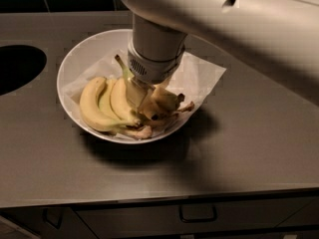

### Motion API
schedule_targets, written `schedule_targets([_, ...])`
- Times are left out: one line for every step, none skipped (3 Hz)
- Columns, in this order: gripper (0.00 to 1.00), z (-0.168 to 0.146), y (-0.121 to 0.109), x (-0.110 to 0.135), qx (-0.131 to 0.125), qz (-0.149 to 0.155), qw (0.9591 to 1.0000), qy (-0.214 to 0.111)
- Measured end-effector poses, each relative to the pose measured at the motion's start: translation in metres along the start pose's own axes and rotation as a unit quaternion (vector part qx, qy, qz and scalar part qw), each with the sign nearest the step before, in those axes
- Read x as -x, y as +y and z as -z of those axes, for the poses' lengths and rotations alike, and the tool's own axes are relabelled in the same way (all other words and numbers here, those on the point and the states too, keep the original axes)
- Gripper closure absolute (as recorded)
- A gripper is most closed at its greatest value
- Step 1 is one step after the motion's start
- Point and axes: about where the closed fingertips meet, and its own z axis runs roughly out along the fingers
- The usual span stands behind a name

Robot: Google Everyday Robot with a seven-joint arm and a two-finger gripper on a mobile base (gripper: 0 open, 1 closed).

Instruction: Pick banana from white bowl

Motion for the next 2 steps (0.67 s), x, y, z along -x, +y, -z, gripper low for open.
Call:
schedule_targets([0.73, 0.004, 0.002, 0.004, -0.009, -0.004, 0.9999, -0.003])
schedule_targets([0.73, 0.020, 0.011, 0.014, -0.026, 0.003, 0.9996, -0.010])
